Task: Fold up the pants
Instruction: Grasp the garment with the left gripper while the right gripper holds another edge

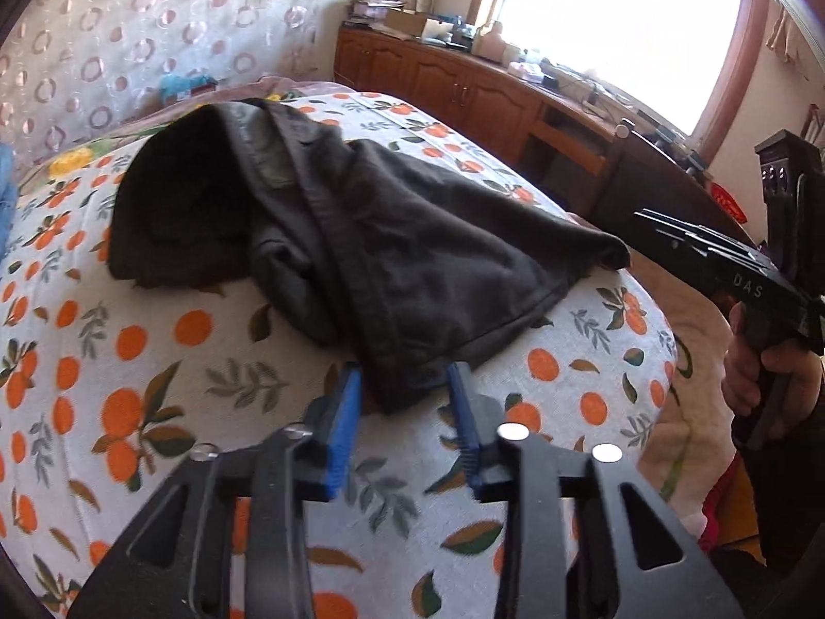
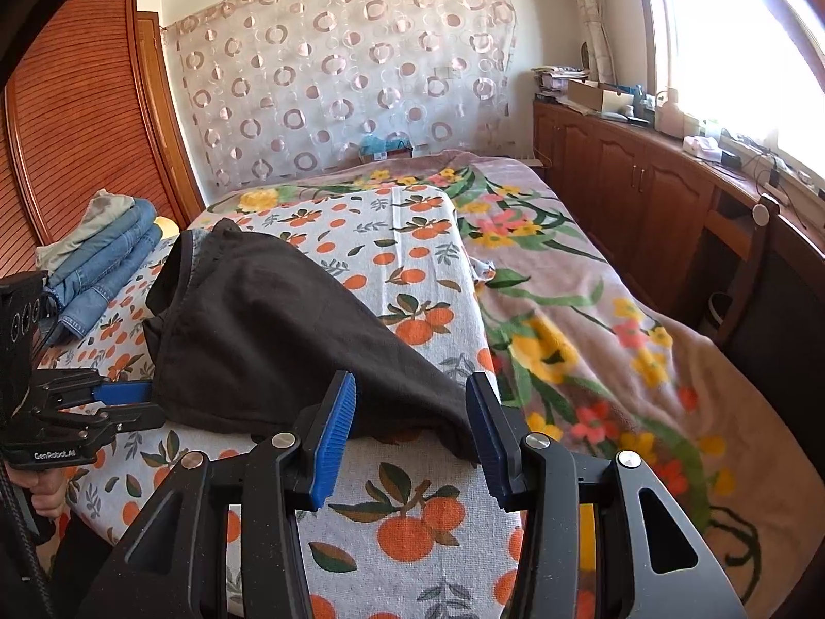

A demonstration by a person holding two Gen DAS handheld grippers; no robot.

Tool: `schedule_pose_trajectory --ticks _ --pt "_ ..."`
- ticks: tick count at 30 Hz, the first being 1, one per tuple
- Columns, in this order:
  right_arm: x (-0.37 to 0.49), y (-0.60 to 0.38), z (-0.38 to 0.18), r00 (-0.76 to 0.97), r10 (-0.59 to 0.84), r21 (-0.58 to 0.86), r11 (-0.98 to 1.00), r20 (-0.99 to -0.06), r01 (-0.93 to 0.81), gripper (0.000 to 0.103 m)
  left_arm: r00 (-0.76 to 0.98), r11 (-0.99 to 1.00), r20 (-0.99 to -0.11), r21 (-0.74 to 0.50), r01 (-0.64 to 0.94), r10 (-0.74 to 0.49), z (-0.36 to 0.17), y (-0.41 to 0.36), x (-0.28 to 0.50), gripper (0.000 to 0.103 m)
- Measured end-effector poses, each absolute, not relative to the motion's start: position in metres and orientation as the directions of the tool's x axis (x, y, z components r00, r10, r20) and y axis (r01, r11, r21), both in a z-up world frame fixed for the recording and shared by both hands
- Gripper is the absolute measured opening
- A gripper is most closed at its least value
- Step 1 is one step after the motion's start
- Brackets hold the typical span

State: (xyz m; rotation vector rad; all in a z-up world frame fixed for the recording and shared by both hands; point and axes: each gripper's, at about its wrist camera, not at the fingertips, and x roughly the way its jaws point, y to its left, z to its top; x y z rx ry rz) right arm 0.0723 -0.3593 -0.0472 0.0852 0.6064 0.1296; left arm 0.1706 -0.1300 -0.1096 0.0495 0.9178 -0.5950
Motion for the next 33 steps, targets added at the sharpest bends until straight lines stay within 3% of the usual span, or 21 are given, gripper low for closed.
schedule_pose_trajectory --ticks 3,6,13,19,26,33 --pt "0.074 -0.357 -0.048 0.810 0.152 0.122 0.987 -0.566 -0.101 0.046 0.463 0.838 -0.761 -0.190 0.511 -0.455 -0.112 -0.132 0.174 0.013" --pt "0.074 -0.355 -0.047 0.810 0.156 0.120 0.987 -0.566 -0.107 0.046 0.477 0.835 -0.748 -0.185 0.518 -0.462 -0.106 -0.127 0.167 0.011" --pt "0.078 -0.351 -0.044 0.810 0.171 0.119 0.985 -0.561 -0.126 0.046 0.570 0.845 -0.670 -0.168 0.507 -0.475 -0.060 -0.083 0.131 0.010" --pt "0.085 -0.338 -0.037 0.811 0.197 0.101 0.980 -0.551 -0.169 0.046 0.648 0.893 -0.643 -0.132 0.431 -0.408 -0.040 -0.026 0.114 0.010" --pt "0.105 -0.317 -0.024 0.808 0.255 0.088 0.965 -0.531 -0.247 0.046 0.720 0.953 -0.629 -0.138 0.269 -0.294 -0.042 0.049 0.104 0.010" --pt "0.149 -0.269 -0.009 0.769 0.357 0.065 0.922 -0.530 -0.383 0.046 0.704 0.967 -0.666 -0.137 0.213 -0.249 -0.065 0.067 0.110 0.010"
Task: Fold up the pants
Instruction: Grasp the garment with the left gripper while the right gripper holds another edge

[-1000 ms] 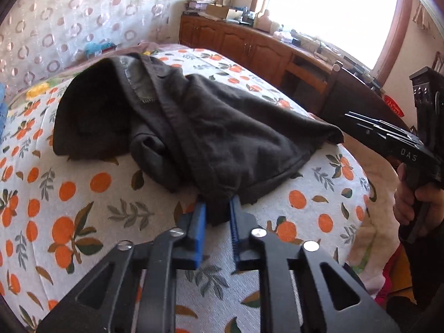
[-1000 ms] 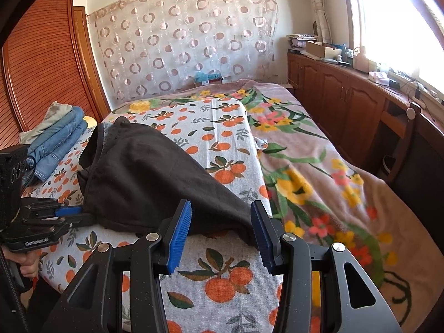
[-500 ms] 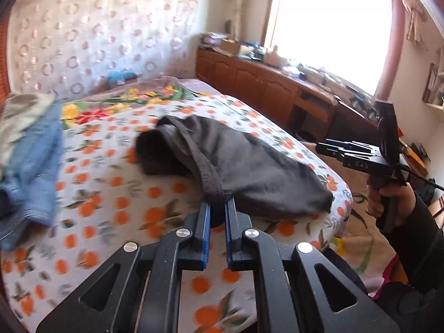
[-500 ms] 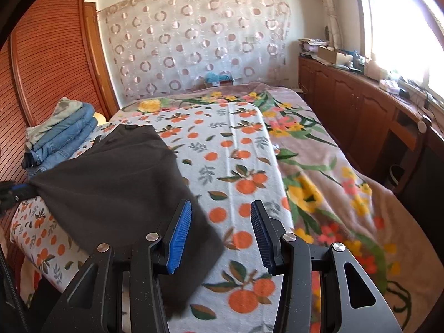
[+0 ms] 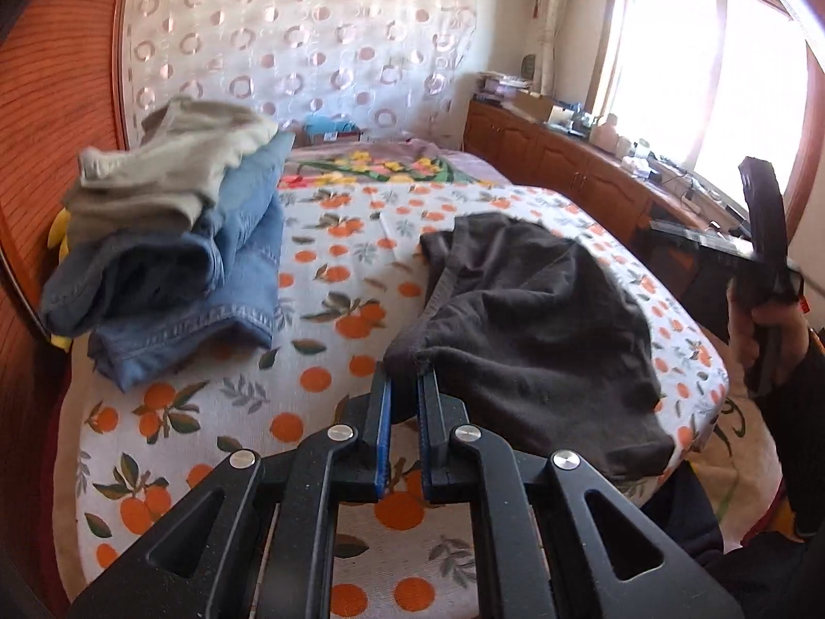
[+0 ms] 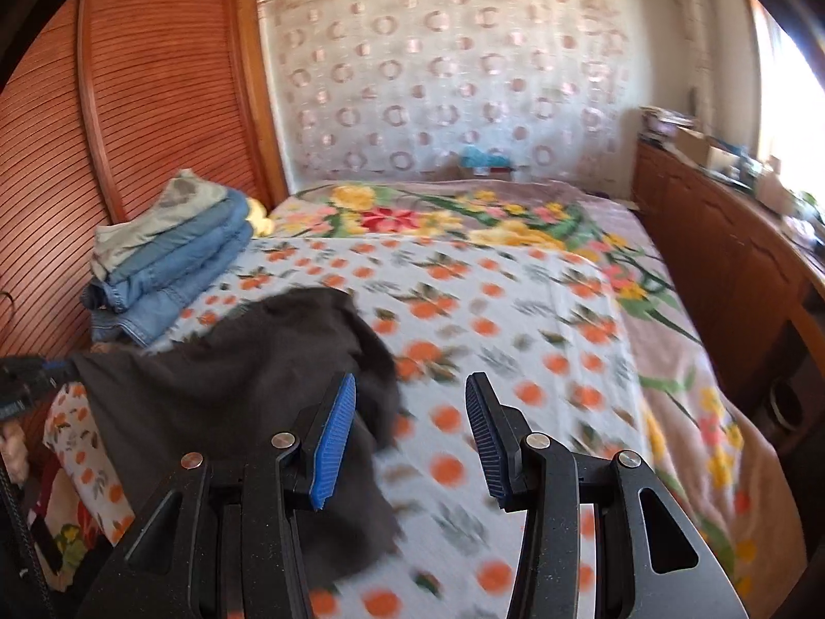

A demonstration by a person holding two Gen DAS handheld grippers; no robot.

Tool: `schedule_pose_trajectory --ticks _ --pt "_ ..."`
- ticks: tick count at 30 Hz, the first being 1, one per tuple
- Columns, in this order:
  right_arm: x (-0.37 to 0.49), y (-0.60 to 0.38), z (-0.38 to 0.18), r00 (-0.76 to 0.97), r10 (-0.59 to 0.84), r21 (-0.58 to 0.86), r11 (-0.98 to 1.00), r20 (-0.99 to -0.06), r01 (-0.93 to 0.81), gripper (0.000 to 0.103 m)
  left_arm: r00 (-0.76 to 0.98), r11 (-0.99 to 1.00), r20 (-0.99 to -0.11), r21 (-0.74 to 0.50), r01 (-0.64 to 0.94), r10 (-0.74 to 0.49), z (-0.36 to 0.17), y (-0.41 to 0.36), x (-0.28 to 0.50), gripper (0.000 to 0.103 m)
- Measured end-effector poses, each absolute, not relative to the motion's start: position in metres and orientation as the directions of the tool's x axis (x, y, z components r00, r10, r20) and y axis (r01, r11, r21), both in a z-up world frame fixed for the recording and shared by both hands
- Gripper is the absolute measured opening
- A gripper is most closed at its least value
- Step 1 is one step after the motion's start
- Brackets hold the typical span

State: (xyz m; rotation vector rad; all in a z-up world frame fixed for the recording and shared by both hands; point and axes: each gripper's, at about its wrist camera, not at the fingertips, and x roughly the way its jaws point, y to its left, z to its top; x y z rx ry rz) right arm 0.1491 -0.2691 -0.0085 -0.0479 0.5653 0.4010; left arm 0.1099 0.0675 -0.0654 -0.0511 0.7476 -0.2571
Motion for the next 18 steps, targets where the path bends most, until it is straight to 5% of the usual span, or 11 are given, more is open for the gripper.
schedule_pose_trajectory --ticks 18 --pt "0.312 -0.169 -0.031 0.570 0.393 -0.017 0.812 -0.722 -0.583 0.046 0.655 0.969 -0.715 -0.147 0.201 -0.244 -0.092 0.077 0.112 0.010"
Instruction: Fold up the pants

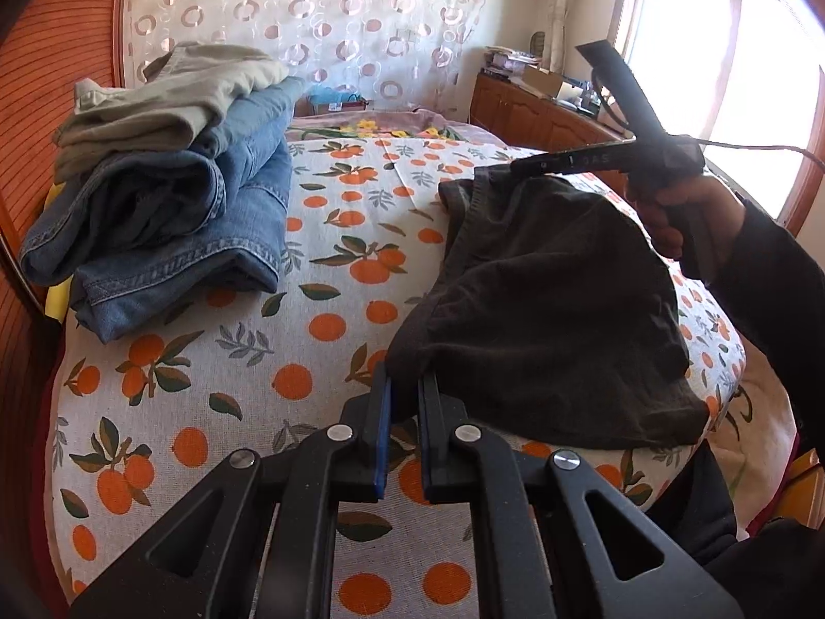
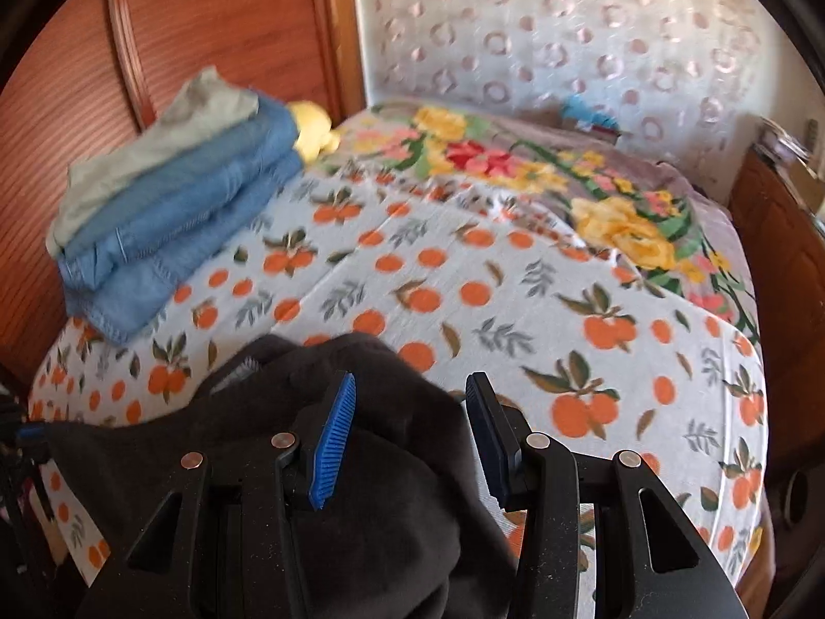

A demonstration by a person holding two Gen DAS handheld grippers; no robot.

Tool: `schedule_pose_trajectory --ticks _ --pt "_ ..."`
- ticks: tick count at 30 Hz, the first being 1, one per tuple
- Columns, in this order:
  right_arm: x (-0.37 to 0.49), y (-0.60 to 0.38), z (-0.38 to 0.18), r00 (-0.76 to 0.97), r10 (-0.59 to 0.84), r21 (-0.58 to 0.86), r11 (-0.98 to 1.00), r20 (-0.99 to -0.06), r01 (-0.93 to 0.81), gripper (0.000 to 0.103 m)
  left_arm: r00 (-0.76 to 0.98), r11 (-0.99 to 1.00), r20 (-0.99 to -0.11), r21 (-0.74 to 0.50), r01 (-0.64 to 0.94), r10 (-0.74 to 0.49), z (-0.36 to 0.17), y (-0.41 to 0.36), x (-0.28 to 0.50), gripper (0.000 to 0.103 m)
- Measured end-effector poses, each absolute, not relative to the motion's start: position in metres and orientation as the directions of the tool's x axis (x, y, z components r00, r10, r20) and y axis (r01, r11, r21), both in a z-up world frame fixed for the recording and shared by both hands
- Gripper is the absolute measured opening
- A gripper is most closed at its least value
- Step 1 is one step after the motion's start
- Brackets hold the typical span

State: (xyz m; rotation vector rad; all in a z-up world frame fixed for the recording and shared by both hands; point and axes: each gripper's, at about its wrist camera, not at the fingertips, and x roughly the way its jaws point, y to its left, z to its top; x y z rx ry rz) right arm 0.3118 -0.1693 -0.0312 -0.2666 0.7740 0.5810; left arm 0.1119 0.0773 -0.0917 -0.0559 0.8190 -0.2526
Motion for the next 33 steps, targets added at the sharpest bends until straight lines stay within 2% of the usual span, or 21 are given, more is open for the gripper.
schedule_pose_trajectory --ticks 10,16,17,18,19,20,21,26,31,33 --pt "0.341 -0.161 -0.047 0.527 0.325 -0.036 0.826 -0.785 -0.562 0.046 0.633 0.966 -0.732 -0.148 0.212 -0.252 -0.099 0.074 0.122 0.010" --pt "0.343 -0.161 -0.057 0.538 0.325 -0.004 0.854 -0.778 -0.521 0.046 0.627 0.967 -0.739 -0.148 0.209 -0.248 -0.101 0.075 0.125 0.010" --pt "0.343 -0.161 -0.059 0.531 0.330 0.002 0.850 -0.781 -0.526 0.043 0.626 0.967 -0.740 -0.146 0.208 -0.246 -0.100 0.075 0.126 0.010" --pt "0.342 -0.160 -0.060 0.520 0.340 0.009 0.843 -0.784 -0.538 0.033 0.625 0.967 -0.740 -0.146 0.207 -0.246 -0.100 0.076 0.128 0.010" --pt "0.339 -0.158 -0.060 0.505 0.355 0.018 0.831 -0.786 -0.556 0.014 0.625 0.967 -0.740 -0.150 0.205 -0.248 -0.099 0.076 0.130 0.010" --pt "0.337 -0.157 -0.059 0.491 0.372 0.023 0.814 -0.788 -0.580 0.008 0.626 0.967 -0.739 -0.155 0.203 -0.250 -0.097 0.076 0.133 0.010" --pt "0.335 -0.158 -0.056 0.499 0.372 0.008 0.808 -0.783 -0.590 0.007 0.628 0.966 -0.736 -0.156 0.205 -0.252 -0.094 0.075 0.137 0.010" --pt "0.326 -0.172 -0.013 0.628 0.389 -0.014 0.843 -0.674 -0.537 0.004 0.686 0.973 -0.695 -0.091 0.210 -0.214 -0.056 0.065 0.162 0.009" --pt "0.311 -0.200 0.052 0.794 0.346 -0.040 0.906 -0.499 -0.420 0.004 0.780 0.982 -0.601 -0.045 0.185 -0.175 0.022 0.062 0.192 0.009" --pt "0.300 -0.215 0.080 0.844 0.338 -0.023 0.924 -0.417 -0.381 0.004 0.828 0.984 -0.536 -0.021 0.179 -0.162 0.062 0.059 0.196 0.009"
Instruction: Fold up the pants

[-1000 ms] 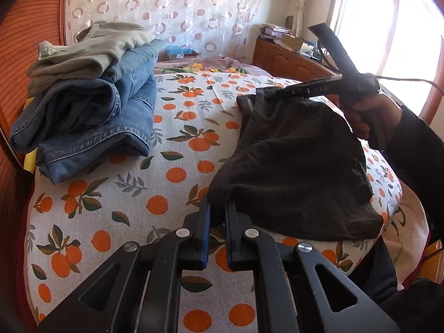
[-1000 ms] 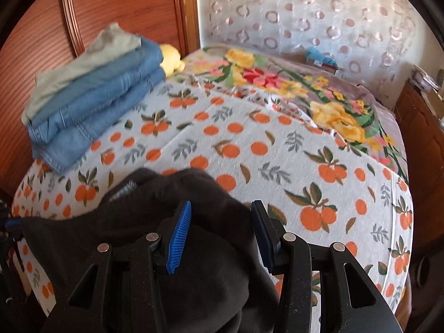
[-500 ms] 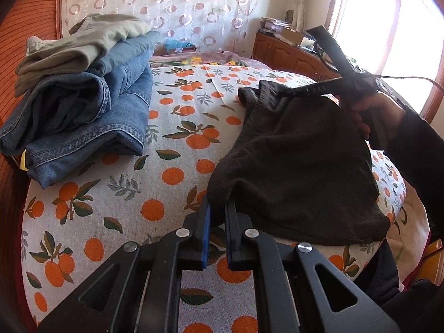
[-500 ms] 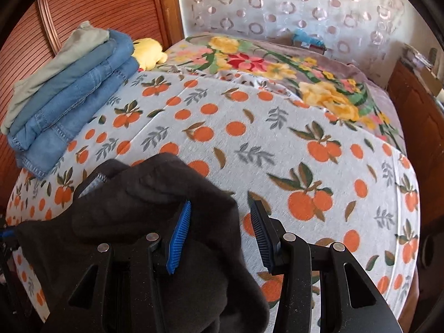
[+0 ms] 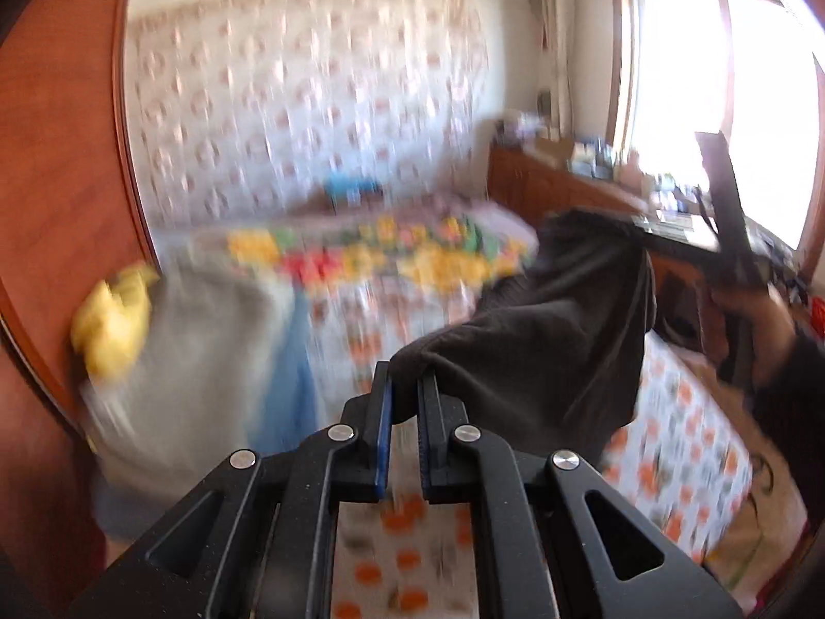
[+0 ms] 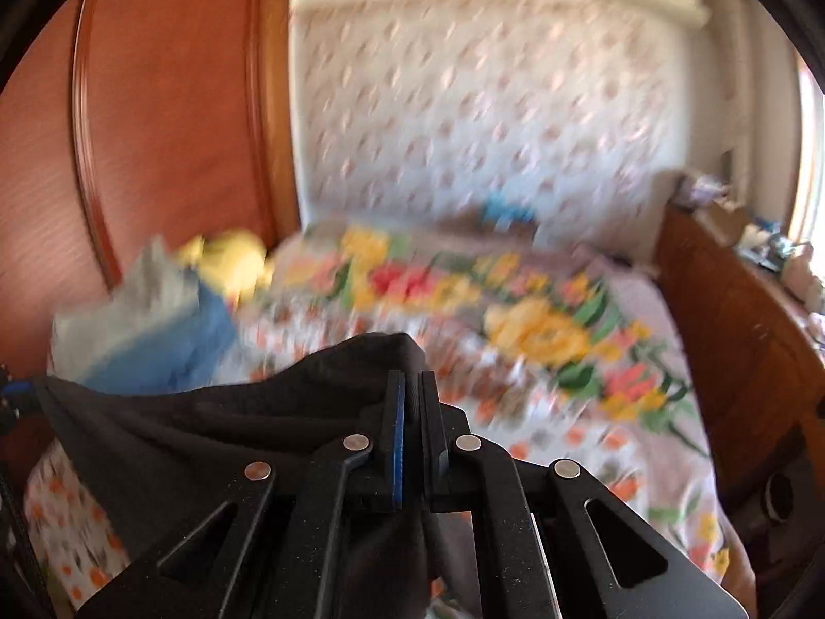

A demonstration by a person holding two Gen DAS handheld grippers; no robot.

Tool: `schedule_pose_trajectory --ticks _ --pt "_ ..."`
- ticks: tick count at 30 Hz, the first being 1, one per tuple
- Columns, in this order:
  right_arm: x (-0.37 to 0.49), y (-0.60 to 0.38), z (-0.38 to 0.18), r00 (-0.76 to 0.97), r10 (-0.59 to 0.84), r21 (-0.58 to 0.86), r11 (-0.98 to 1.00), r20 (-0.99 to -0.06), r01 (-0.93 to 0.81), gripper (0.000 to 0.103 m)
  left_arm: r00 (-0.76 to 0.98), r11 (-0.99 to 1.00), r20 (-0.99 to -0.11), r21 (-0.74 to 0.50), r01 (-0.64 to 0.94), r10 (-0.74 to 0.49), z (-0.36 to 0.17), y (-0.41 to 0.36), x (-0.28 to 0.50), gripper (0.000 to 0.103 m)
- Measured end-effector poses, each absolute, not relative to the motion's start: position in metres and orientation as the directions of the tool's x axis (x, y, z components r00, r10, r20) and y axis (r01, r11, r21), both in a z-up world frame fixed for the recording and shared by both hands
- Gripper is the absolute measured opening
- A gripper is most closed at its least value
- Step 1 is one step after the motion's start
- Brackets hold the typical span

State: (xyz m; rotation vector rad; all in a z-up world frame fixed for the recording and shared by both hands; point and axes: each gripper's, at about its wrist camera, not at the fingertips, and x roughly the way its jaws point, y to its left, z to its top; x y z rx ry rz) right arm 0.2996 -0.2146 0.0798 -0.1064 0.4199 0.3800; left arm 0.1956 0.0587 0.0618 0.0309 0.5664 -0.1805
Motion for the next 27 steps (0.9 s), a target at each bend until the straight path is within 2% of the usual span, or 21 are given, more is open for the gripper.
schedule_pose_trajectory --ticks 2,5,9,14,17,22,27 --pt "0.283 -0.231 0.103 0.878 0.340 0.005 0.933 -0.336 -0.360 0.004 0.858 0.983 -0.488 0.008 0.186 -0.158 0.091 0.052 0.192 0.009" --pt "0.260 -0.249 0.111 0.880 0.366 0.030 0.927 -0.302 -0.375 0.004 0.879 0.975 -0.453 0.076 0.207 -0.151 0.107 0.037 0.177 0.009" --pt "0.234 -0.266 0.069 0.835 0.392 0.062 0.914 -0.387 -0.401 0.004 0.831 0.965 -0.524 0.059 0.255 -0.188 0.069 0.031 0.162 0.009" --pt "0.191 -0.286 -0.029 0.752 0.392 0.113 0.912 -0.530 -0.395 0.004 0.728 0.949 -0.641 -0.001 0.316 -0.243 -0.009 0.016 0.141 0.009" --pt "0.170 -0.299 -0.071 0.706 0.387 0.153 0.915 -0.593 -0.373 0.004 0.695 0.946 -0.679 0.002 0.323 -0.236 -0.035 0.006 0.129 0.009" --pt "0.139 -0.309 -0.092 0.675 0.390 0.183 0.915 -0.626 -0.360 0.004 0.665 0.943 -0.706 -0.015 0.332 -0.245 -0.051 -0.001 0.111 0.010" --pt "0.141 -0.320 -0.069 0.685 0.387 0.175 0.916 -0.618 -0.361 0.008 0.650 0.948 -0.713 -0.069 0.310 -0.264 -0.057 0.005 0.101 0.011"
